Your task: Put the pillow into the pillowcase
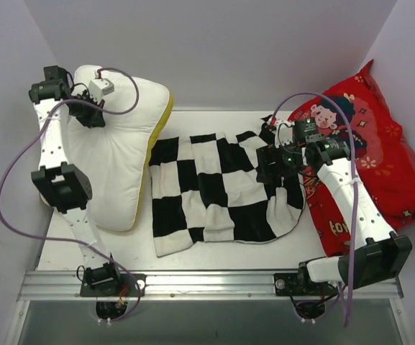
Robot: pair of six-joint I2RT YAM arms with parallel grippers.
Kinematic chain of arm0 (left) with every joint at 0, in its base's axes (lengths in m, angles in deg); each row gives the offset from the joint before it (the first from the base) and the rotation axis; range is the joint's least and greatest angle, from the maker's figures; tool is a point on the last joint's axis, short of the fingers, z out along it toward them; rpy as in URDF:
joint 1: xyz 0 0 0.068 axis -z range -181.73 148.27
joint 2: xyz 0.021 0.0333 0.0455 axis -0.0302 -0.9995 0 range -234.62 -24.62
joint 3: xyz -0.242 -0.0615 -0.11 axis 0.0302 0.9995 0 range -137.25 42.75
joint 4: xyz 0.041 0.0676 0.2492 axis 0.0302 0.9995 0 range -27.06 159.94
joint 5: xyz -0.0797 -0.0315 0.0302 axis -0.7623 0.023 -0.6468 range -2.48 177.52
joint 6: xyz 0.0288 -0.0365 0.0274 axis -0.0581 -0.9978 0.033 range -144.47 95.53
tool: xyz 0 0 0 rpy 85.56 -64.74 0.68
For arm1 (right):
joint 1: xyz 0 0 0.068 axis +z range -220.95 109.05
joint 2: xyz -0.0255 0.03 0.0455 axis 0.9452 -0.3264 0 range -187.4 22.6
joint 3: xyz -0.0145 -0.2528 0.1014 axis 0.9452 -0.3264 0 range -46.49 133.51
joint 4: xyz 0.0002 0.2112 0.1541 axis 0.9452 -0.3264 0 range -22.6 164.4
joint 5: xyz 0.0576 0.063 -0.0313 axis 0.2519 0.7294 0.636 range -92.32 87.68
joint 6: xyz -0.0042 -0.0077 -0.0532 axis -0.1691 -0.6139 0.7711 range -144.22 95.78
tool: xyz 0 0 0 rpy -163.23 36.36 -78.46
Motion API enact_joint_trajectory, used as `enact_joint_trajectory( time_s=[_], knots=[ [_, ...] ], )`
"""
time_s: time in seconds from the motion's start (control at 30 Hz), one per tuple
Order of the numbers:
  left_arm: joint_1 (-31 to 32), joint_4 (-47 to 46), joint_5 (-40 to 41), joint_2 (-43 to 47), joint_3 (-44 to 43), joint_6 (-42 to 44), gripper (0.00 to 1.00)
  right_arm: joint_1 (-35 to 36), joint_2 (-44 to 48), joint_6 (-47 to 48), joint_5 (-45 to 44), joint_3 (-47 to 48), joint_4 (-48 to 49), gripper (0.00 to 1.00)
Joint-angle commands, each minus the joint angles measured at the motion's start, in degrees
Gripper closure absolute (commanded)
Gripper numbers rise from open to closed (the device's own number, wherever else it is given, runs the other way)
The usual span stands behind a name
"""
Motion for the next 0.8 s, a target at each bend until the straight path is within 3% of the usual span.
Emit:
enact_joint_trajectory(
  time_s=[0.0, 0.13, 0.33, 0.5, 0.77],
  knots=[
    [-1.9, 14.3, -11.2, 9.3, -1.8, 16.4, 1.00, 2.0, -4.7, -4.8, 1.7, 3.0, 5.2, 0.07],
    [-2.7, 14.2, -13.9, 15.2, 4.6, 26.6, 1.00, 4.9, -10.0, -10.3, 1.4, 5.2, 8.9, 0.19],
    [-2.1, 14.2, -19.7, 14.7, -3.7, 30.9, 1.00, 14.7, -21.1, -16.1, -5.0, 11.1, 12.8, 0.34],
    [-0.5, 13.1, -16.5, 19.1, 10.8, 38.9, 1.00, 19.9, -33.2, -18.1, -8.4, 19.7, 13.6, 0.39],
    [-2.2, 0.7, -25.3, 26.8, 31.3, 31.8, 1.00, 24.2, -44.2, -20.7, -11.6, 23.6, 13.8, 0.43]
  ],
)
